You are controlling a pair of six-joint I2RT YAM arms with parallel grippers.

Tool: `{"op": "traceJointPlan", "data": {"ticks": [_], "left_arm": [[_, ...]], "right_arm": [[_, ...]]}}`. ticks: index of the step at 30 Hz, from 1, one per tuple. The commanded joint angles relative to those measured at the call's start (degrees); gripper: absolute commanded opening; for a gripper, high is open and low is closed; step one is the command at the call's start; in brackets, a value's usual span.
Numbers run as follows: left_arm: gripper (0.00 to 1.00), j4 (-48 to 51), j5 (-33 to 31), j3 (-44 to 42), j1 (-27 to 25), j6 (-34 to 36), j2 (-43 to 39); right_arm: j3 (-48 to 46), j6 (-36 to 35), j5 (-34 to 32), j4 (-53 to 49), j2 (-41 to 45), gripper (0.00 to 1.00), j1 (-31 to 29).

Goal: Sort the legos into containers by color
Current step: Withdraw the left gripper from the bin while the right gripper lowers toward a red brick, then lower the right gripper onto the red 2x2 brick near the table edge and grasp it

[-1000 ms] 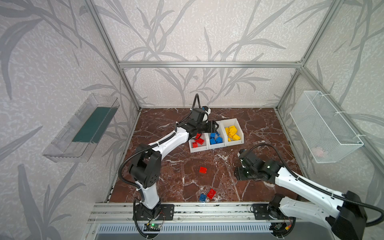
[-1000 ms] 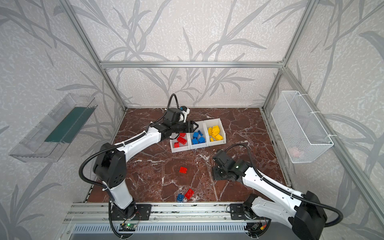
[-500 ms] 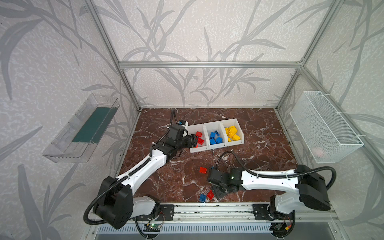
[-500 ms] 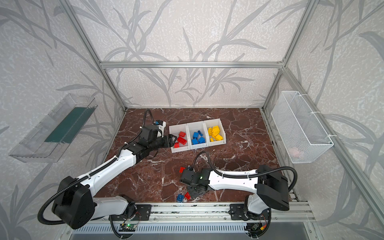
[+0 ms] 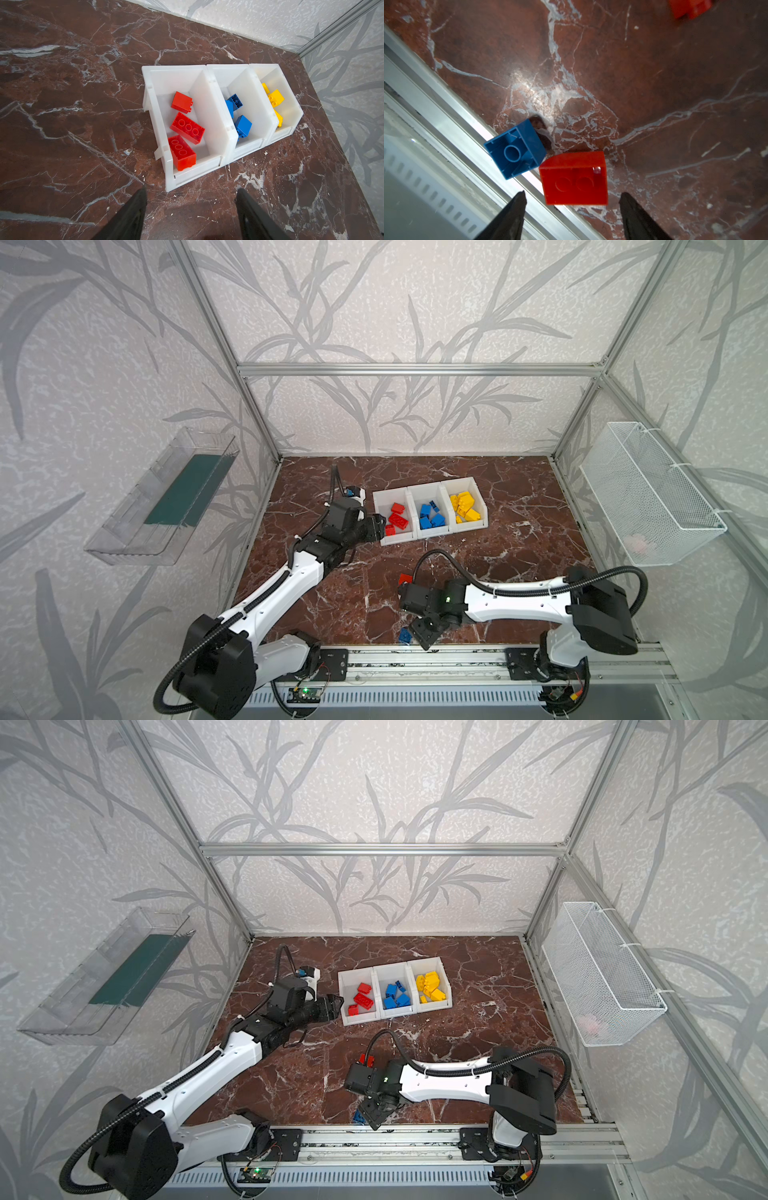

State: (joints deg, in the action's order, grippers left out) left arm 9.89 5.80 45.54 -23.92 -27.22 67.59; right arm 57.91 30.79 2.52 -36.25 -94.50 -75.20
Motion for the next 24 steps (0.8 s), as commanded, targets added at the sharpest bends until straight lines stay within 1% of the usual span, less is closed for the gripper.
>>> {"op": "traceJointPlan", "data": {"ticks": [1,9,10,15,18,24], "left_arm": [[0.7,0.07,-0.76,-0.63,0.2,-0.69,-0.62],[0.7,0.07,-0.62,-1.14,0.31,-0.98,-0.8],[0.7,0.08,-0.71,-1.19,0.29,-0.99,-0.82],[0.71,0.1,-0.83,-1.09,0.29,-0.98,-0.8],[0.71,-0.09,-0.79,-1.28,0.32,-0.96,-0.62],[0.71,-0.21,-0.76,-1.42,0.34,-0.92,-0.45]], "right_arm": [[1.39,-1.29,-0.12,-1.3,-1.28,0.72,-0.64],[2.02,-2.01,-1.2,-1.36,-2.97,0.71,-0.6],[2.16,-1.99,-1.38,-1.33,-4.53,0.71,-0.65],[2.7,-1.44,-2.55,-1.4,-6.28,0.65,-0.53],[2.82,-0.99,-3.99,-1.8,-6.4,0.61,-0.58],[3.25,-1.42,-4.57,-2.47,-6.41,0.52,-0.44]]}}
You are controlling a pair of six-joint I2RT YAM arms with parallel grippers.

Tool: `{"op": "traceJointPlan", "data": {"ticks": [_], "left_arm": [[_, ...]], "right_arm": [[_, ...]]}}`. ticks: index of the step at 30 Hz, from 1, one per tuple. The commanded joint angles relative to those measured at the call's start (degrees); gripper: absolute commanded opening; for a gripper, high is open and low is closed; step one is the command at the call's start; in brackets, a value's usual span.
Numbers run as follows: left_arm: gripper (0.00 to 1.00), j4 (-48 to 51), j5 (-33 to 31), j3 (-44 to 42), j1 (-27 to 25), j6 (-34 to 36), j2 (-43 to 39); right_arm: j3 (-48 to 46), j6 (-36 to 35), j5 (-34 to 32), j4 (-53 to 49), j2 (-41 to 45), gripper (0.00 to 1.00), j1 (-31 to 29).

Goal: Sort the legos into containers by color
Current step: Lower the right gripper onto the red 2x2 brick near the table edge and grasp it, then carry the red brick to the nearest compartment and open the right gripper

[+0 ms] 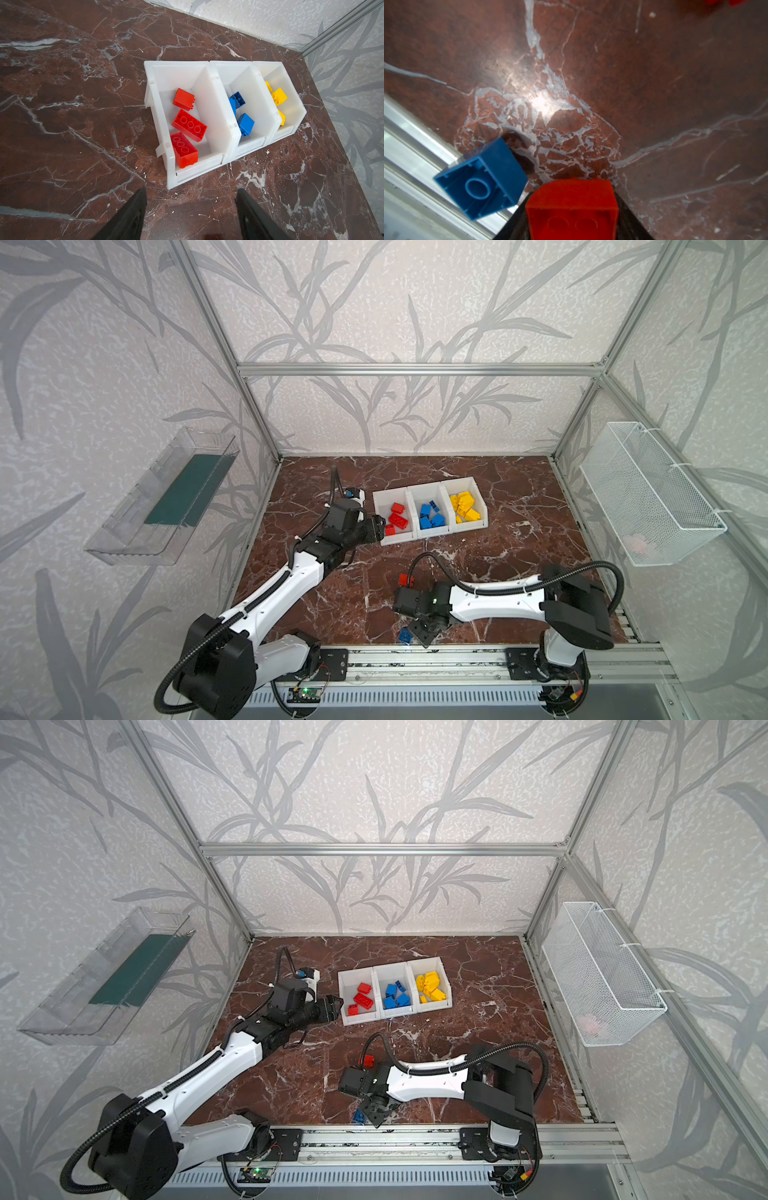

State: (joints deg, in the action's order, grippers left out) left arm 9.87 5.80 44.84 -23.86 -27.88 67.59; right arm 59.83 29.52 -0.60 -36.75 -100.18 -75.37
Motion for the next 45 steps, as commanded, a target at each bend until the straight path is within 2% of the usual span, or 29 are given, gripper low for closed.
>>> {"op": "traceJointPlan", "data": {"ticks": [1,9,15,20,25,32,37,45], "left_arm": [[0.71,-0.19,-0.84,-0.75,0.28,-0.24,-0.53],[0.71,0.32,-1.07,-1.38,0.45,-0.21,-1.73],[0.71,2.16,-2.1,-2.11,0.81,-0.8,-4.49],[0.71,4.67,-2.9,-3.92,1.1,-1.34,-8.49],[0.71,6.49,-2.06,-6.66,1.09,-2.79,-12.88],[0.71,9.39,-2.29,-10.05,1.1,-4.47,-19.01],[0.71,9.97,-1.35,-11.67,1.09,-5.04,-20.4],[0.71,9.45,1.48,-12.16,1.01,-5.27,-19.28]], "right_arm": [[1.26,-0.29,-1.42,-2.1,-0.56,0.51,-0.16],[3.61,-4.74,-2.52,-4.21,4.01,0.48,5.75],[12.39,-11.93,-2.42,-4.8,4.53,0.48,16.2],[24.29,-16.93,-0.34,-4.16,-2.38,0.48,25.13],[37.44,-16.9,0.6,-5.32,-12.97,0.47,31.07],[52.25,-16.18,0.41,-8.34,-24.57,0.48,32.9],[55.45,-14.65,0.8,-8.08,-26.99,0.48,33.44],[59.45,-14.06,3.28,-9.55,-28.25,0.67,33.62]]}}
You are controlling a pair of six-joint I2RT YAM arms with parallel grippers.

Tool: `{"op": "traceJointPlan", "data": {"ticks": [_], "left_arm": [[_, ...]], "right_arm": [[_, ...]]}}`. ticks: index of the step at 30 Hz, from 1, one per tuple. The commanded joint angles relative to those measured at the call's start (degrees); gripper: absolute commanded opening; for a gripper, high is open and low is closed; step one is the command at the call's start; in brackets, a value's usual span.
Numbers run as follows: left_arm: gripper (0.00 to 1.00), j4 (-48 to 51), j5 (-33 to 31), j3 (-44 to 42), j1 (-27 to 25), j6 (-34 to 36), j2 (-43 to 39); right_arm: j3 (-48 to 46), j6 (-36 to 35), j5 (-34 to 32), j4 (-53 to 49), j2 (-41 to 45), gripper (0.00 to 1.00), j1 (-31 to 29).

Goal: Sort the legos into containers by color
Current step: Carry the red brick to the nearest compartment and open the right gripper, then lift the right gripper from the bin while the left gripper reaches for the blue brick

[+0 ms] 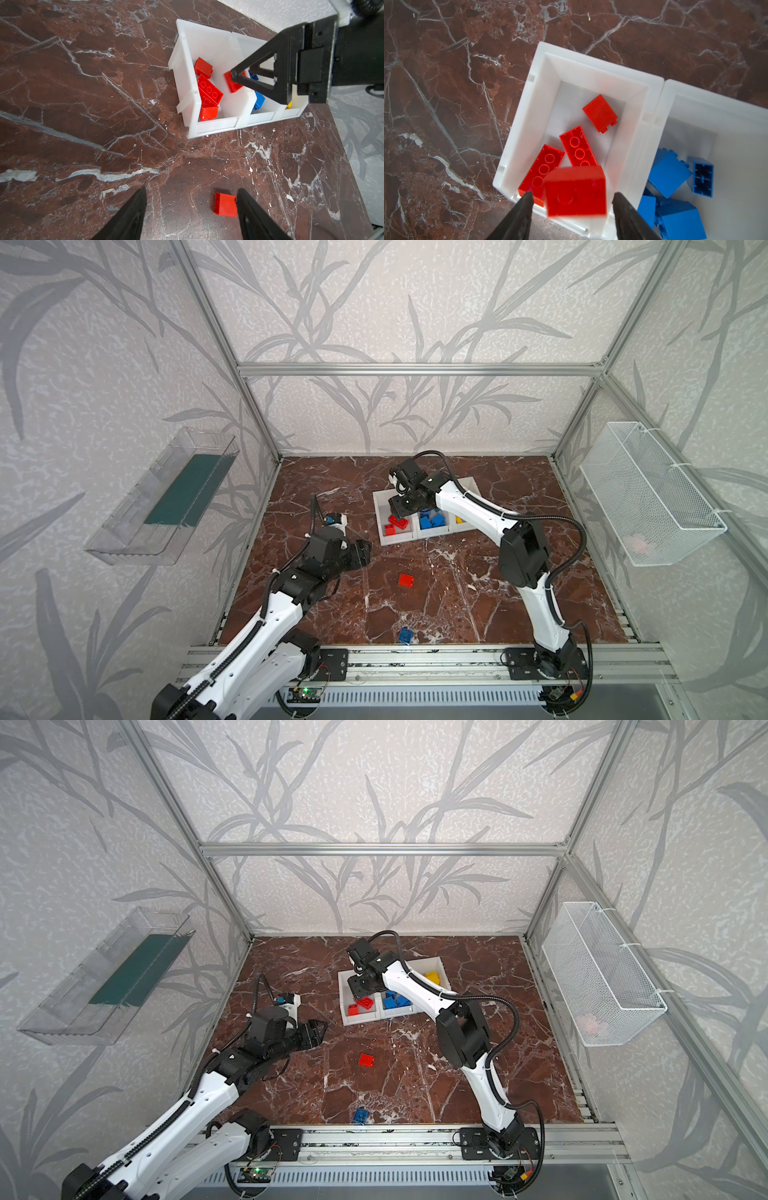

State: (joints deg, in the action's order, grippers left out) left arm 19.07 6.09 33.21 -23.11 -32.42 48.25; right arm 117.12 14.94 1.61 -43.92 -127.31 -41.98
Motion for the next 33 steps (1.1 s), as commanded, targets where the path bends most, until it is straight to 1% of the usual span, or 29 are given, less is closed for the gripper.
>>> {"op": "traceJointPlan", "data": {"ticks": [1,8,12,17,21,24,27,29,33], "left_arm": [[0.71,0.34,1.36,-0.6,0.3,-0.72,0.09],[0.71,1.84,4.95,-0.8,-0.2,0.99,0.96],[0.71,3.23,5.49,-0.95,-1.57,1.22,1.16],[0.71,4.63,4.25,-1.1,-4.72,1.12,1.23],[0.71,5.32,3.33,-1.0,-7.28,1.02,2.12],[0.71,6.22,2.57,-0.78,-10.34,0.25,3.04],[0.71,6.29,3.65,-1.29,-14.56,-2.89,4.21],[0.7,7.13,3.59,-1.4,-18.74,-4.62,5.06],[0.7,10.17,3.32,-1.22,-25.14,-7.11,6.23]], "right_arm": [[2.49,0.57,1.27,-2.59,-0.98,0.68,0.23],[2.06,0.45,0.42,-3.97,2.75,0.69,0.23],[-3.33,1.46,0.33,-2.94,7.62,0.69,0.22],[-20.25,4.69,-0.01,5.01,18.99,0.69,0.21],[-28.92,6.33,-2.99,5.61,26.43,0.7,0.36],[-37.83,9.85,-5.24,7.05,33.26,0.7,0.4],[-48.84,13.73,-6.79,11.67,39.84,0.7,0.48],[-55.11,15.9,-8.56,13.7,43.8,0.71,0.64],[-62.32,18.05,-10.1,13.45,49.21,0.71,1.53]]}}
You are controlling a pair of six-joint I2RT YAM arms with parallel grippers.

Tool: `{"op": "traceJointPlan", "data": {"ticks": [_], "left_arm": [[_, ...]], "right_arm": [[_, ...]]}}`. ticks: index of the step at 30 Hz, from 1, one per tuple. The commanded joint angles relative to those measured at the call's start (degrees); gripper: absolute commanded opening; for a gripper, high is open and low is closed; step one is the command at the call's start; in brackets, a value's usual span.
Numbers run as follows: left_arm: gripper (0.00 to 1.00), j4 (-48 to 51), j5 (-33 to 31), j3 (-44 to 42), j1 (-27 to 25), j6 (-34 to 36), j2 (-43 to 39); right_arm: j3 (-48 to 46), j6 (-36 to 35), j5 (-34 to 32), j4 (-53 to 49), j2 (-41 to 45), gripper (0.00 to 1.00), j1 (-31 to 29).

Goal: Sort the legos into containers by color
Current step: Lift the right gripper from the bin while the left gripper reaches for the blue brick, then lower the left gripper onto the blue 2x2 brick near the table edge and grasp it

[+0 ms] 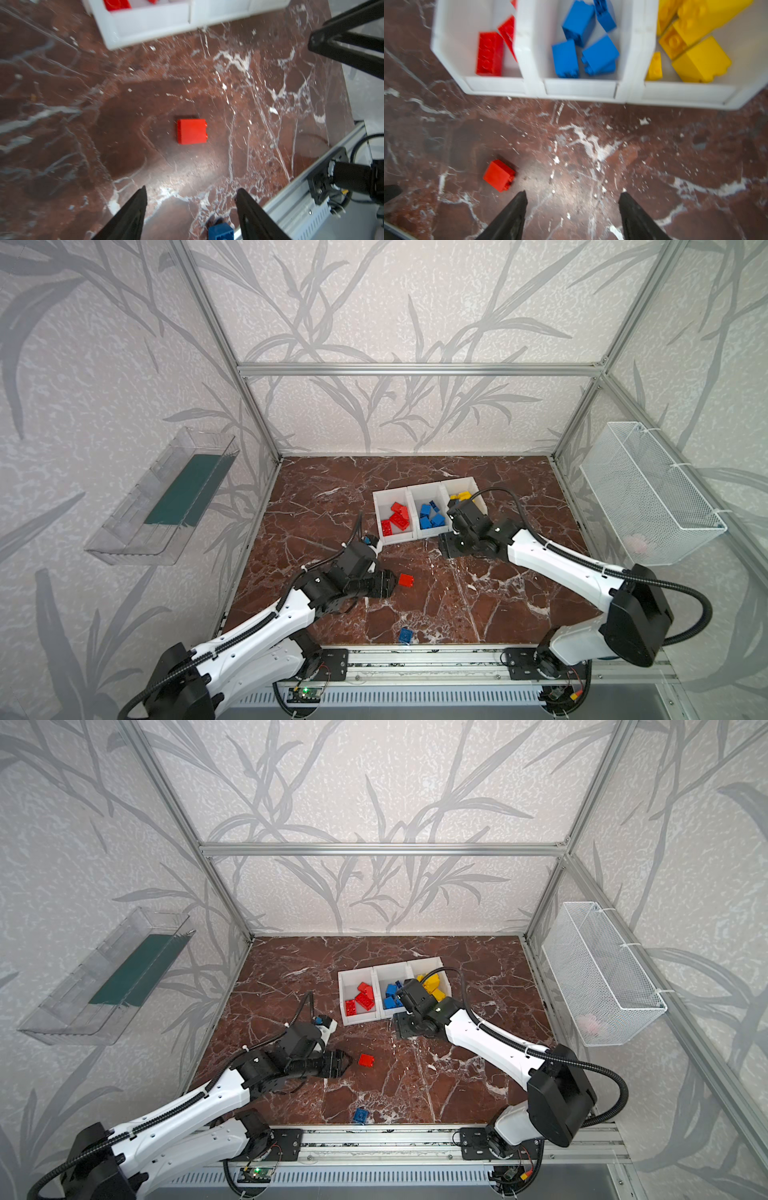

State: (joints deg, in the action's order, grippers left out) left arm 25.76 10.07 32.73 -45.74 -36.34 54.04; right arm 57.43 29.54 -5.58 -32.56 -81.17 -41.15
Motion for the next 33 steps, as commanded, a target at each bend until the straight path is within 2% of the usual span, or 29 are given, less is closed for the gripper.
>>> {"op": "traceJointPlan", "data": {"ticks": [1,8,15,20,33], "left_arm": [[0.7,3.88,-0.74,-0.83,-3.75,-3.81,0.67],[0.7,4.24,-0.95,-0.42,-12.88,-7.46,4.52],[0.69,3.33,-0.87,2.32,-18.64,-9.28,12.95],[0.66,3.98,-0.35,4.89,-20.59,-8.69,18.5],[0.58,5.5,1.21,9.55,-23.12,-7.26,25.58]], "right_arm": [[-3.94,3.88,-3.32,1.9,4.3,0.72,0.87],[-10.23,5.57,-4.96,3.0,9.97,0.72,1.47],[-12.94,5.79,-5.66,3.26,12.83,0.73,1.65],[-15.3,5.86,-6.54,3.37,15.14,0.73,2.12],[-19.63,5.89,-6.1,3.74,20.01,0.74,4.16]]}}
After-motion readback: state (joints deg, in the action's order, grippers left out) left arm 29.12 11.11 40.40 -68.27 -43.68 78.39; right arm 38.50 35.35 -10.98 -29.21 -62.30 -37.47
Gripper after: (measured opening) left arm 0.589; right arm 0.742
